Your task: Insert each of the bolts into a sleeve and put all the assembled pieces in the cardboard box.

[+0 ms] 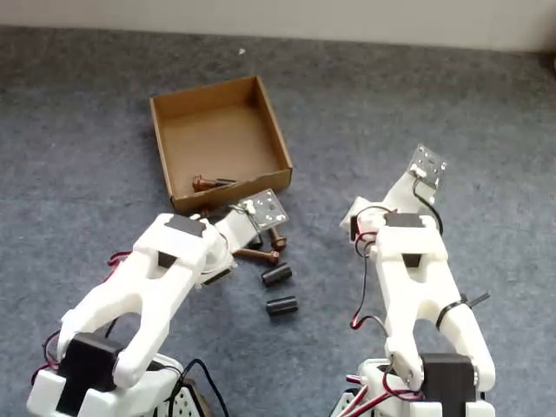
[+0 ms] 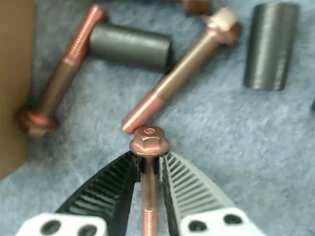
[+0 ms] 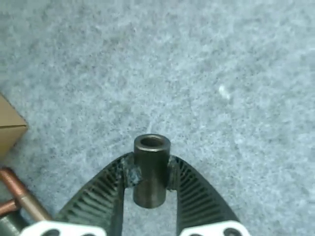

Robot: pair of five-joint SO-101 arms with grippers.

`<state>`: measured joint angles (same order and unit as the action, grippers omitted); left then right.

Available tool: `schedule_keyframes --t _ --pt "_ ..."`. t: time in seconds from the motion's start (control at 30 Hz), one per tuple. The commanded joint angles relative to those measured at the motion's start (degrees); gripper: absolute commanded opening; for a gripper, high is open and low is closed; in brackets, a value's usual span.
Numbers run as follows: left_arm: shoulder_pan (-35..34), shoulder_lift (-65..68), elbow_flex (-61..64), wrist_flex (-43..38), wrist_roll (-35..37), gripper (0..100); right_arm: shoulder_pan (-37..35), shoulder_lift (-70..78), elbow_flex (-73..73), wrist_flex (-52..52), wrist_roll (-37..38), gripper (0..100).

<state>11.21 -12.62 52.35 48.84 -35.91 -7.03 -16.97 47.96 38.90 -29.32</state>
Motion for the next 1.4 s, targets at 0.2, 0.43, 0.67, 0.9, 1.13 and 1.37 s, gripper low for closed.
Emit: schedule_keyframes --t 0.2,0.43,0.67,0.9,1.13,1.37 --pt "0.0 -26.8 -2.7 11.3 7.7 0 -5.0 -21.8 -0.3 8.9 8.2 0.5" --pt "0.0 -51.7 -2.7 13.4 19.4 1 -12.5 -32.7 -0.3 12.2 16.7 0.5" --pt "0.0 -64.7 -2.7 7.7 31.8 1 -17.0 -39.8 1.5 12.1 23.2 0.5" --pt "0.0 -68.2 -2.7 1.1 43.3 1 -24.9 -57.5 14.1 10.2 29.6 0.5" --pt "0.4 -68.4 -2.8 -2.5 51.0 1 -29.3 -75.5 30.9 0.9 31.4 0.5" --pt "0.6 -68.4 -8.3 -3.3 56.4 1 -33.2 -83.4 37.7 -4.3 32.4 0.5"
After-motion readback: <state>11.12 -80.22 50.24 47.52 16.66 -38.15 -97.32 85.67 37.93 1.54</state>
